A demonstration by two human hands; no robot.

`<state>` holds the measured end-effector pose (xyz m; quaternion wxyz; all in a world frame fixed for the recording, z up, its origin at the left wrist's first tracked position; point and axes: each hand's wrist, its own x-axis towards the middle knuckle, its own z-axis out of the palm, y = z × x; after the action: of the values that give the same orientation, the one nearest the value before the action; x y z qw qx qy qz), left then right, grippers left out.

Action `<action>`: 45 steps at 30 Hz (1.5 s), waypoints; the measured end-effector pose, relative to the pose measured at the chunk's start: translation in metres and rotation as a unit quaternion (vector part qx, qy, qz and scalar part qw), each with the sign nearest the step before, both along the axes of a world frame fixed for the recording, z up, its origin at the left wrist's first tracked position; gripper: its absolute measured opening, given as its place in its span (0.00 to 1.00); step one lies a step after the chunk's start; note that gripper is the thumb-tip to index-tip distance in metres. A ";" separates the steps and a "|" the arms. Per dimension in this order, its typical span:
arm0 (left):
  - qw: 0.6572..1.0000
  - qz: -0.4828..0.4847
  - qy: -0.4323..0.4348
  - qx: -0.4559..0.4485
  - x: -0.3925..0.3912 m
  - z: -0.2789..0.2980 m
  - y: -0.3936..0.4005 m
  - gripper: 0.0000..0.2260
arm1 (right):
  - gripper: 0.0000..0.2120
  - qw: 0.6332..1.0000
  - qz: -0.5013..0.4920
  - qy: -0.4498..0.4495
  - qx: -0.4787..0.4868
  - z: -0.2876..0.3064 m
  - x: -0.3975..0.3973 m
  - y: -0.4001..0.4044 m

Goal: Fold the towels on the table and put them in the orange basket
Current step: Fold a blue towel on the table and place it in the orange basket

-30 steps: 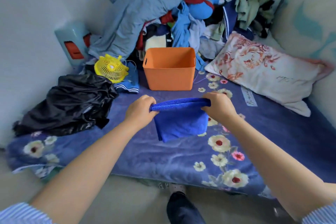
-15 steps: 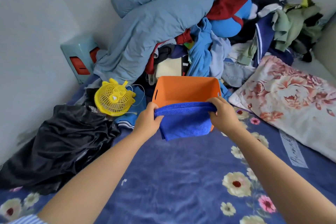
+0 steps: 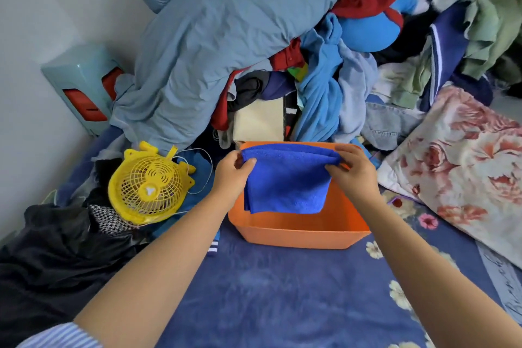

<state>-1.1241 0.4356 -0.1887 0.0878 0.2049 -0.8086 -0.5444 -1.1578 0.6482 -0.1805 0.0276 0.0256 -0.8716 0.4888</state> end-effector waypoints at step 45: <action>0.823 -0.260 -0.250 -0.438 -0.114 -0.346 -0.011 0.27 | 0.19 0.912 0.211 -0.183 0.301 -0.333 -0.123 -0.073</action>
<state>-1.2384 0.4243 -0.5345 -0.1816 0.0561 -0.9796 -0.0652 -1.2806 0.5751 -0.5132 -0.2454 0.1264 -0.9414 0.1939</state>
